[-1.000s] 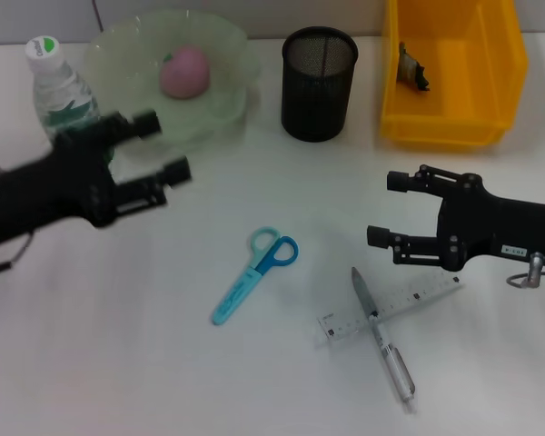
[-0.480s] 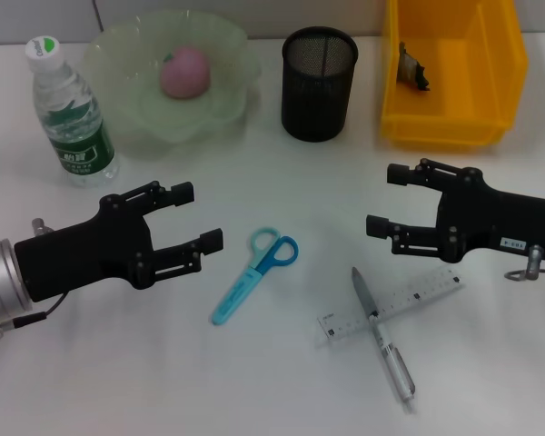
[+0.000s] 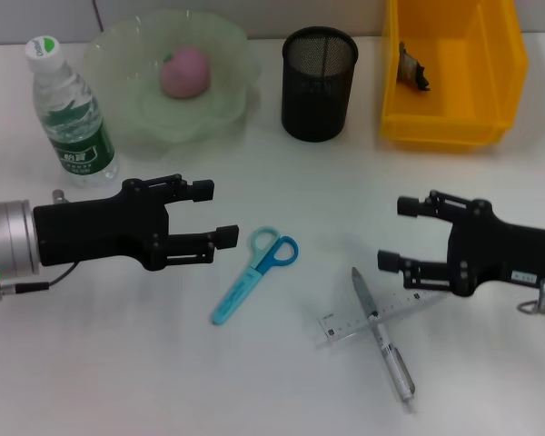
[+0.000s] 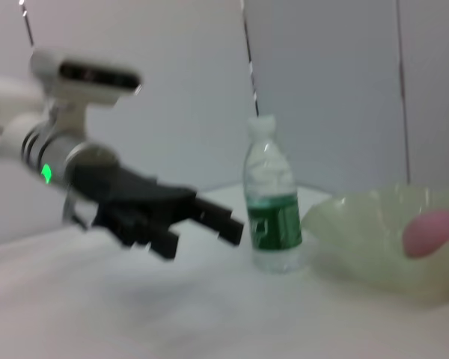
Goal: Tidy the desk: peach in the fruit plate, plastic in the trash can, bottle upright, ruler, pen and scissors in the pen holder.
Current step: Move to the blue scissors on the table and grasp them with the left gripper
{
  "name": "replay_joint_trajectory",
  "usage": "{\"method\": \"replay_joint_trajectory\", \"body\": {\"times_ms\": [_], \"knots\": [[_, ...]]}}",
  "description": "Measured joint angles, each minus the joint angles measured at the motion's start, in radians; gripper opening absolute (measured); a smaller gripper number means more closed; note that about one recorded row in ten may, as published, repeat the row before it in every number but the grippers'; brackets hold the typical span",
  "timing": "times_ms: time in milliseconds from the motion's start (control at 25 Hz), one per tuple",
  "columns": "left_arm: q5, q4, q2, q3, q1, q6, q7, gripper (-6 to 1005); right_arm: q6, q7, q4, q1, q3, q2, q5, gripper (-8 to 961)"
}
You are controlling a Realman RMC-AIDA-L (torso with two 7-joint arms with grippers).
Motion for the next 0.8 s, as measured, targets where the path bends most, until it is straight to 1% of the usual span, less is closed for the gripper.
{"method": "replay_joint_trajectory", "body": {"times_ms": [40, 80, 120, 200, 240, 280, 320, 360, 480, 520, 560, 600, 720, 800], "knots": [[0.031, 0.033, -0.001, 0.005, -0.009, 0.0, -0.046, 799, 0.0, 0.0, 0.0, 0.0, 0.0, 0.0, 0.0, 829], [0.031, 0.033, -0.001, 0.005, -0.009, 0.0, -0.046, 799, 0.001, -0.004, -0.001, -0.002, 0.0, 0.0, -0.014, 830], [0.075, 0.086, -0.001, 0.008, -0.024, 0.0, -0.122, 799, 0.002, -0.006, -0.004, -0.004, 0.0, 0.001, -0.045, 830], [0.075, 0.086, -0.001, 0.008, -0.024, 0.0, -0.122, 799, 0.003, -0.006, -0.005, -0.004, 0.0, 0.001, -0.055, 830], [0.125, 0.158, -0.003, 0.011, -0.044, 0.004, -0.218, 798, 0.004, -0.006, -0.007, -0.004, 0.001, 0.001, -0.065, 830], [0.148, 0.193, -0.003, 0.021, -0.054, 0.007, -0.267, 798, 0.006, -0.006, -0.008, -0.004, 0.001, 0.0, -0.072, 830], [0.179, 0.254, -0.005, 0.055, -0.071, 0.007, -0.35, 798, 0.006, -0.007, -0.011, -0.004, 0.003, -0.002, -0.079, 830], [0.179, 0.254, -0.005, 0.055, -0.071, 0.007, -0.35, 798, 0.006, -0.007, -0.011, -0.004, 0.003, -0.002, -0.079, 830], [0.216, 0.365, -0.006, 0.147, -0.097, 0.007, -0.496, 798, 0.007, -0.007, -0.018, -0.004, 0.004, -0.005, -0.08, 830], [0.249, 0.435, -0.007, 0.206, -0.111, 0.004, -0.584, 798, 0.008, -0.007, -0.023, -0.004, 0.004, -0.005, -0.08, 830], [0.249, 0.435, -0.007, 0.206, -0.111, 0.004, -0.584, 798, 0.008, -0.007, -0.023, -0.004, 0.004, -0.005, -0.08, 830], [0.266, 0.463, -0.007, 0.229, -0.118, 0.0, -0.617, 798, 0.008, -0.007, -0.026, -0.004, 0.004, -0.005, -0.08, 830], [0.379, 0.545, -0.01, 0.326, -0.165, -0.02, -0.782, 799, 0.009, -0.007, -0.034, -0.004, 0.003, -0.005, -0.08, 829], [0.431, 0.559, -0.011, 0.369, -0.191, -0.022, -0.838, 799, 0.009, -0.007, -0.04, -0.004, 0.002, -0.006, -0.08, 829]]}}
